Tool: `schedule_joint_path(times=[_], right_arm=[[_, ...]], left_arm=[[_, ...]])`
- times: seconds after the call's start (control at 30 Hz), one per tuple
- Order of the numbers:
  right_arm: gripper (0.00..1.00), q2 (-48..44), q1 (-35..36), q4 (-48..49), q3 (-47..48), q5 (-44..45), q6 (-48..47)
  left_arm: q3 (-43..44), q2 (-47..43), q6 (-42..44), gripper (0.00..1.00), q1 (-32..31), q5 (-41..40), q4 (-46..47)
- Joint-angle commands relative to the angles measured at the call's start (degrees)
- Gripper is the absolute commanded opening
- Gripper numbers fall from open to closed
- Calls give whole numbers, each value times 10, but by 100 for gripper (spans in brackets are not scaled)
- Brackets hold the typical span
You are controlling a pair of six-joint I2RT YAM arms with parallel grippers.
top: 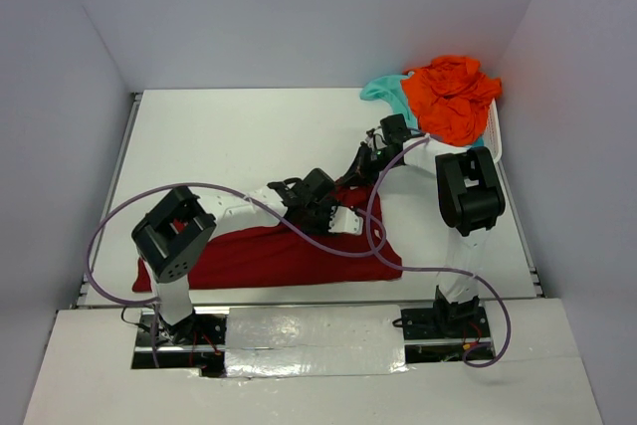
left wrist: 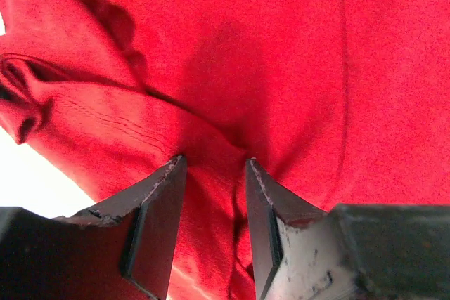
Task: Fold and stack the t-shirts
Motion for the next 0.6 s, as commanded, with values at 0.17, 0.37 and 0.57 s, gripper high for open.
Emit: schedule_joint_path(times=[0.17, 0.37, 0.57], right_arm=[[0, 0, -5, 15, 13, -12, -7], [0, -1, -8, 10, 15, -11, -11], [0, -7, -12, -4, 11, -6, -23]], left_arm=[[20, 14, -14, 51, -1, 0, 32], [-5, 17, -3, 32, -3, -6, 38], [19, 14, -27, 0, -2, -14, 11]])
